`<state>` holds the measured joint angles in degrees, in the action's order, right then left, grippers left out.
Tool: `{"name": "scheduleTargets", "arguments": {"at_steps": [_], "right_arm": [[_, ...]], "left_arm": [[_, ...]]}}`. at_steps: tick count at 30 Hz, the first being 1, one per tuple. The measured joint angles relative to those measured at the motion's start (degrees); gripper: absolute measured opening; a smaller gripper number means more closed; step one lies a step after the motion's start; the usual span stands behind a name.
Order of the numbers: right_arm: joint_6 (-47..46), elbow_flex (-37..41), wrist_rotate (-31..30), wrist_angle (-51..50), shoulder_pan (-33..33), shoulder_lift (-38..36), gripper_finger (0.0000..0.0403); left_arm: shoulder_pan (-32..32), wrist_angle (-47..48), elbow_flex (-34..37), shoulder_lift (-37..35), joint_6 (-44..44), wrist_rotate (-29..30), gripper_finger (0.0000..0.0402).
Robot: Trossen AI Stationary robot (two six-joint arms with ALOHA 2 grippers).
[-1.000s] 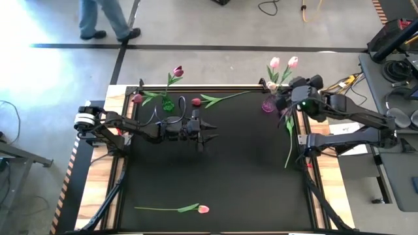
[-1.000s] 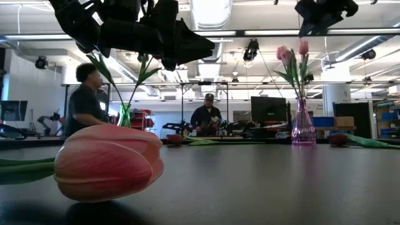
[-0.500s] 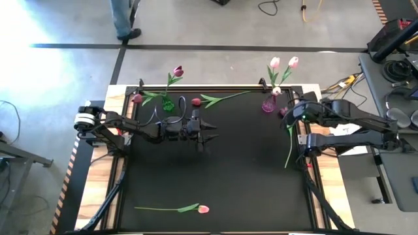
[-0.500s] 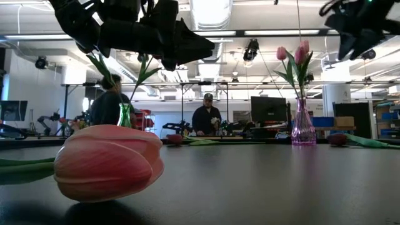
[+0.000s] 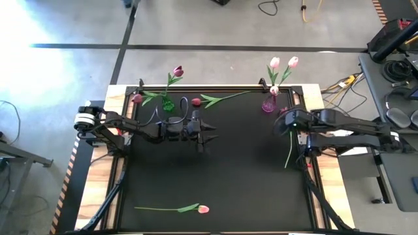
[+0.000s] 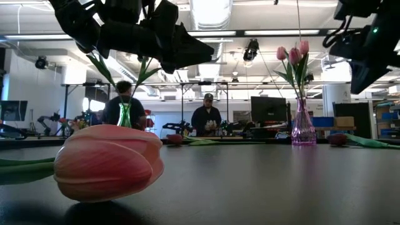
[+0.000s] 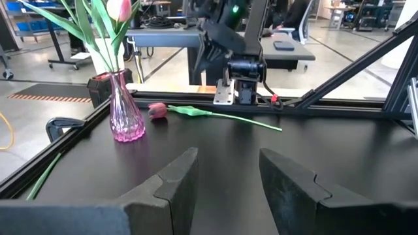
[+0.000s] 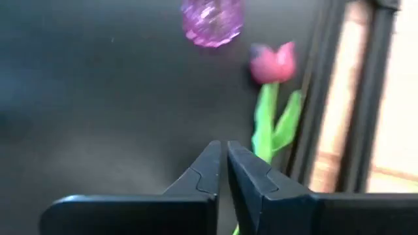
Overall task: Sort flowers into vase by color
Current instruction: Put the red flower into the green vase
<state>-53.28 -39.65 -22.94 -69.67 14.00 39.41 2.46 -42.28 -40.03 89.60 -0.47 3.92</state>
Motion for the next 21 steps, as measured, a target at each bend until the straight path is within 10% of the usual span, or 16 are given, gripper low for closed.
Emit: {"name": "scheduleTargets", "arguments": {"at_steps": [15,21], "right_arm": [[3.3,10.3,6.5,9.1,-0.1,8.4,0.0009],[-6.4,10.8,-3.0,8.9,-0.1,8.4,0.0011]], "left_arm": [[0.0,0.1,0.0,0.0,0.0,0.0,0.0148],[0.0,0.1,0.0,0.0,0.0,0.0,0.0148]]}}
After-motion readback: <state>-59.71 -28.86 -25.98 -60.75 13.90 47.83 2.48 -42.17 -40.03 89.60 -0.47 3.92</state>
